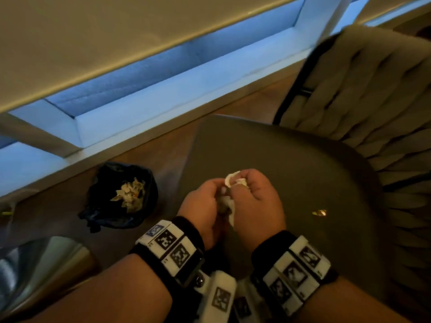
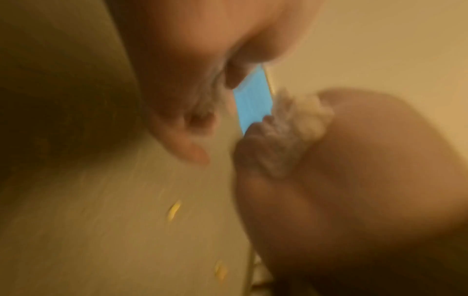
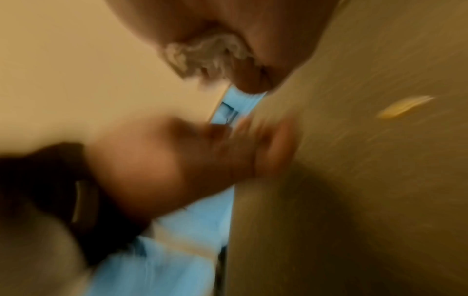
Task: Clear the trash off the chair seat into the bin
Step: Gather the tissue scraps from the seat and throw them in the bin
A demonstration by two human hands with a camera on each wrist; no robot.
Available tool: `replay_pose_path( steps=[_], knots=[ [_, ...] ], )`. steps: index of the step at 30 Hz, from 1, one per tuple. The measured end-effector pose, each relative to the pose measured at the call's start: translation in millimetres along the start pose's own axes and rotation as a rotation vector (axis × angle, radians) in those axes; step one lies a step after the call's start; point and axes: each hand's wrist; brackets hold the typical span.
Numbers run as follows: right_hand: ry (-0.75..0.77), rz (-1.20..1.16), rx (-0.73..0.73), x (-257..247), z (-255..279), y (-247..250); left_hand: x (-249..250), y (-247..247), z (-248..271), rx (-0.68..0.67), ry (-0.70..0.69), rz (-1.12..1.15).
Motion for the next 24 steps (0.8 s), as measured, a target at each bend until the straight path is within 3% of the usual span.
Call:
replay_pose_path(
  steps=[3, 6, 10, 15, 17, 20, 22, 24],
  knots=[
    [0.102, 0.124, -0.14, -28.5, 1.6, -53.0, 30.4, 31.0, 11.0, -0.08, -0.037, 0.174],
    [0.242, 0.309, -0.297, -39.0, 2.3, -93.0, 60.4, 63.3, 21.6, -0.075, -0.096, 0.24],
    [0.473, 0.7, -0.396, -34.7, -4.3, -130.6, 80.1, 112.7, 14.5, 0.016, -0.072, 0.095],
    [0.447, 0.974, -0.646, -26.1, -22.6, -153.8, 86.9, 167.8, -0.3, 0.098, 0.002, -0.082],
    [0.37, 1.04, -0.68, -21.5, -33.5, -152.0, 90.2, 191.5, -12.6, 0.22, -0.073, -0.199],
    [0.23, 1.194, -0.649, -7.7, -46.9, -144.6, 91.6, 231.6, -38.4, 0.519, -0.131, -0.466],
    [0.307, 1.353, -0.685, 1.9, -48.5, -144.4, 91.8, 257.6, -59.0, 0.634, -0.122, -0.67],
    [0.369, 1.436, -0.736, 7.0, -49.0, -149.3, 91.0, 284.0, -80.5, 0.759, -0.047, -0.587]
  ],
)
Point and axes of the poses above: each hand's wrist, its own z-axis away from the middle knuckle, its own y-axis out of the back of the hand, x = y × z, and after that the axes turned 4 degrees about -y, right-handed
